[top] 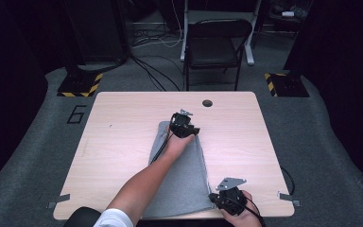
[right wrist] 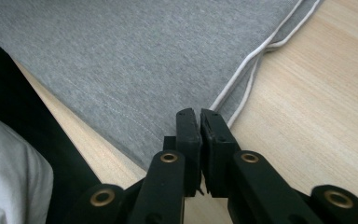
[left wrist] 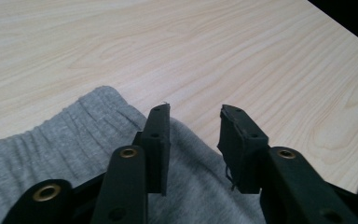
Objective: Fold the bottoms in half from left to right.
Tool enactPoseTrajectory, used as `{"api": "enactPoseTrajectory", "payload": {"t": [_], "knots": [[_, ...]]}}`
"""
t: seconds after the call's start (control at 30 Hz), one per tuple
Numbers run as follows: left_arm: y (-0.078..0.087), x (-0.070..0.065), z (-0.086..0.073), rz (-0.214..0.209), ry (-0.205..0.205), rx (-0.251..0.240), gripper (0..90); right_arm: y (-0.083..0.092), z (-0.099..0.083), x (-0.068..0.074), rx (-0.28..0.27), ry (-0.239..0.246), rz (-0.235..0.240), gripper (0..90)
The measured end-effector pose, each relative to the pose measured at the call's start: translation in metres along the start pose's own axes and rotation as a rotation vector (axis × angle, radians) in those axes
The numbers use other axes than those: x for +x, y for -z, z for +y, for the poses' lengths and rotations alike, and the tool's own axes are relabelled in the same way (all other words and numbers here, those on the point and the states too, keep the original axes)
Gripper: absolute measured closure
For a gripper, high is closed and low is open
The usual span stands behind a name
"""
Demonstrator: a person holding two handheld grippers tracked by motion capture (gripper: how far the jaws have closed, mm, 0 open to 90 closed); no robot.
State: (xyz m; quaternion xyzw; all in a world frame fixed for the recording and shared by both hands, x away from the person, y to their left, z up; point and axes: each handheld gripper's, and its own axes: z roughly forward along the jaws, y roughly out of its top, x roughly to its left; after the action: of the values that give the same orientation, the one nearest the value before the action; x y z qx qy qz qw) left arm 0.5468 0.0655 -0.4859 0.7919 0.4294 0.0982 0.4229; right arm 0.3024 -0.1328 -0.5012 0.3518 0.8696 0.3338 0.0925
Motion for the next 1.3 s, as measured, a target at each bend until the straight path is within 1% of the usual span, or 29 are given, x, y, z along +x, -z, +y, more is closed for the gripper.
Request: {"api": "enactPoseTrajectory", "payload": {"t": [0.03, 0.07, 0.1, 0.23, 0.3, 0.33, 0.37, 0.43, 0.47, 0.5, 0.53, 0.57, 0.6, 0.63, 0.67, 0.73, 0.77, 0.83, 0.87, 0.9, 0.93, 0.97, 1.0, 1.03, 1.1, 1.17, 1.23, 1.27, 1.3], "knots": [[0.003, 0.001, 0.000, 0.002, -0.013, -0.002, 60.8, 0.001, 0.000, 0.001, -0.004, -0.007, -0.007, 84.3], [0.005, 0.002, -0.001, 0.007, -0.015, -0.006, 60.0, 0.003, 0.000, 0.002, 0.000, -0.016, -0.009, 83.4], [0.007, 0.003, -0.002, 0.009, -0.016, -0.009, 60.0, 0.005, -0.001, 0.000, 0.000, -0.005, -0.010, 82.6], [0.017, 0.010, -0.005, 0.026, -0.003, -0.019, 59.0, 0.007, -0.002, -0.001, -0.024, -0.045, -0.010, 75.8], [0.021, 0.014, -0.006, 0.035, 0.003, -0.029, 58.6, 0.007, -0.002, -0.002, -0.019, -0.035, -0.011, 71.7], [0.024, 0.016, -0.006, 0.044, -0.005, -0.031, 58.3, 0.006, -0.001, -0.001, -0.022, -0.041, -0.012, 70.6], [0.027, 0.019, -0.007, 0.050, 0.000, -0.033, 58.0, 0.005, 0.000, -0.001, -0.029, -0.044, -0.013, 70.0], [0.033, 0.024, -0.007, 0.065, -0.002, -0.033, 57.6, 0.004, 0.002, -0.001, -0.037, -0.020, -0.013, 67.3], [0.039, 0.030, -0.007, 0.071, -0.029, -0.013, 57.5, 0.003, 0.004, 0.001, -0.034, -0.021, -0.013, 66.6], [0.042, 0.032, -0.008, 0.081, -0.028, -0.014, 57.2, 0.001, 0.005, 0.002, -0.041, -0.026, -0.024, 65.9], [0.044, 0.034, -0.008, 0.086, -0.024, -0.015, 57.0, 0.000, 0.006, 0.002, -0.042, -0.002, -0.026, 65.5], [0.049, 0.039, -0.009, 0.091, -0.032, -0.010, 57.0, -0.001, 0.007, 0.002, -0.040, -0.001, -0.020, 65.0], [0.050, 0.040, -0.009, 0.096, -0.021, -0.017, 57.0, -0.003, 0.009, 0.003, -0.049, 0.010, -0.026, 64.5], [0.054, 0.043, -0.011, 0.102, -0.020, -0.016, 56.9, -0.003, 0.010, 0.004, -0.039, 0.014, -0.022, 64.1], [0.058, 0.045, -0.012, 0.105, -0.024, -0.025, 56.9, -0.005, 0.012, 0.004, -0.047, 0.022, -0.022, 63.3], [0.063, 0.050, -0.015, 0.117, -0.029, -0.022, 56.9, -0.008, 0.015, 0.004, -0.046, 0.027, -0.015, 62.5], [0.066, 0.054, -0.017, 0.128, -0.025, -0.026, 56.9, -0.009, 0.016, 0.004, -0.051, 0.033, -0.017, 62.1], [0.071, 0.060, -0.021, 0.144, -0.017, -0.012, 57.0, -0.011, 0.020, 0.004, -0.047, 0.046, -0.002, 61.4], [0.072, 0.063, -0.023, 0.152, -0.011, -0.012, 56.9, -0.012, 0.021, 0.005, -0.045, 0.035, 0.003, 61.1], [0.074, 0.065, -0.024, 0.159, -0.012, -0.005, 56.9, -0.013, 0.022, 0.004, -0.045, 0.053, 0.003, 60.8], [0.076, 0.067, -0.026, 0.166, -0.011, -0.009, 56.6, -0.014, 0.024, 0.004, -0.045, 0.047, 0.007, 60.7], [0.079, 0.069, -0.028, 0.166, -0.009, -0.009, 56.4, -0.016, 0.026, 0.004, -0.049, 0.062, 0.012, 60.4], [0.079, 0.070, -0.030, 0.168, 0.012, -0.015, 55.5, -0.017, 0.027, 0.004, -0.049, 0.062, 0.018, 60.2], [0.079, 0.072, -0.032, 0.170, 0.021, -0.011, 54.7, -0.019, 0.029, 0.004, -0.053, 0.066, 0.024, 60.1], [0.080, 0.076, -0.037, 0.185, 0.027, 0.015, 54.2, -0.022, 0.031, 0.004, -0.053, 0.068, 0.028, 60.1], [0.079, 0.080, -0.042, 0.196, 0.040, 0.023, 53.8, -0.024, 0.033, 0.003, -0.048, 0.087, 0.035, 60.1], [0.080, 0.084, -0.045, 0.203, 0.048, 0.018, 53.7, -0.027, 0.034, 0.005, -0.057, 0.076, 0.036, 60.0], [0.078, 0.086, -0.047, 0.202, 0.072, 0.012, 53.7, -0.026, 0.035, 0.004, -0.044, 0.097, 0.045, 60.0], [0.078, 0.087, -0.048, 0.198, 0.070, 0.024, 53.8, -0.026, 0.035, 0.004, -0.038, 0.110, 0.049, 59.9]]}}
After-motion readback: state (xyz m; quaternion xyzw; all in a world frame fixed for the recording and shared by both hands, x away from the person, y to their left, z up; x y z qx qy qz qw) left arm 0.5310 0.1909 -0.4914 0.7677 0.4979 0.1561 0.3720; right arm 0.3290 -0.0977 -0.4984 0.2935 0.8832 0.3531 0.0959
